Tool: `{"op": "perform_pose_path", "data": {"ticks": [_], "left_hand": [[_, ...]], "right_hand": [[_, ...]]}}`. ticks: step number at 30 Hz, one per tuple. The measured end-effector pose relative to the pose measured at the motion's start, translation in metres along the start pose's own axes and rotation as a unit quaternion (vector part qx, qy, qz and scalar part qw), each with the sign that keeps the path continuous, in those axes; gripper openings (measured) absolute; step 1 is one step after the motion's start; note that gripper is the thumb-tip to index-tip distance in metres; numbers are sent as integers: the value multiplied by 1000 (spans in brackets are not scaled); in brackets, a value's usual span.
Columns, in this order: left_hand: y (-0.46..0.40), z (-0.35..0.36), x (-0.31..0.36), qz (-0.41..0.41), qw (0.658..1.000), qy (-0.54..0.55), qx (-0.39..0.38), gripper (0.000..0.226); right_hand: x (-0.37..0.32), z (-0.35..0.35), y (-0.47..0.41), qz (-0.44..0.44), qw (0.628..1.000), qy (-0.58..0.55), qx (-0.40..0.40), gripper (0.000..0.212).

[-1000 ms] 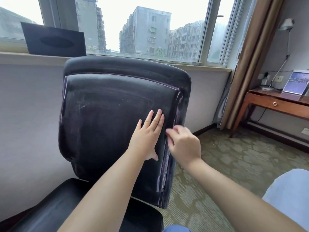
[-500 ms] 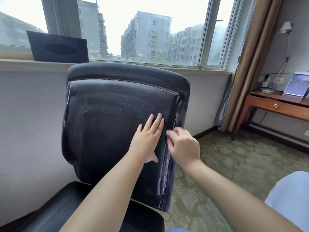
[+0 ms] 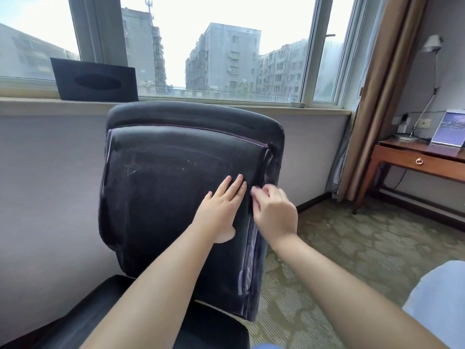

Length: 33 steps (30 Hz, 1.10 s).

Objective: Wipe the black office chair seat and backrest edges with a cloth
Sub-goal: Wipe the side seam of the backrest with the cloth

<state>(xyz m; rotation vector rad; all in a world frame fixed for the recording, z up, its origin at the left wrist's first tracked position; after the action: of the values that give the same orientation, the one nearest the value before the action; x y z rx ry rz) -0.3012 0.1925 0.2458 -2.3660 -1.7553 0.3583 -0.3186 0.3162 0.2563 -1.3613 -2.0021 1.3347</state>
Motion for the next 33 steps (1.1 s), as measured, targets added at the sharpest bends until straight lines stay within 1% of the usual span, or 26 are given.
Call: {"op": "perform_pose_path", "data": {"ticks": [2,4,8,12,14,17,20,23,26,29,33], "left_hand": [[0,0,0,1,1000,-3,-2,93],[1,0,3,-4,1000,-10,7,90],[-1,-6,5,6,999,-37,19,81],[-5,-16,1,22,998,-57,34,75],[-7,-19,0,17,998,-42,46,74],[-12,-21,3,-3,998,10,65,70],[-20,-20,6,-13,996,44,82,65],[-29,-23,5,-28,993,62,97,60],[-37,-25,6,-48,991,67,105,60],[-41,-20,11,-62,992,42,104,63],[-44,-16,10,-75,991,10,110,63]], "right_hand": [[5,2,14,-28,999,-5,-16,14],[6,-2,5,-28,999,-7,-24,10],[2,-7,-34,18,1000,-6,-9,4],[1,-6,-67,51,998,10,-27,20],[0,-9,-70,58,998,3,-8,17],[3,-18,-65,33,996,-14,76,3],[18,-27,-74,19,993,-7,118,5],[26,-30,-86,-14,993,21,119,7],[26,-25,-85,-47,992,18,113,6],[24,-20,-81,-56,992,18,114,8],[24,-14,-71,-63,993,20,98,16]]}}
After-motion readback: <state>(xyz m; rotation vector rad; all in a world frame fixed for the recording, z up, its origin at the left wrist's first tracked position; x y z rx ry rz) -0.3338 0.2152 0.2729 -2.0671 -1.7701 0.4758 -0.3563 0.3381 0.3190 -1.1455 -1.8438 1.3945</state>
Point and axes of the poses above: each hand's wrist, its own y-axis away from the middle knuckle, its own z-axis out of the palm, x = y × z, the point moved 5 cm from there along -y, towards the middle knuckle, and after that the axes turned 7 degrees about z, right-handed, at the moved point
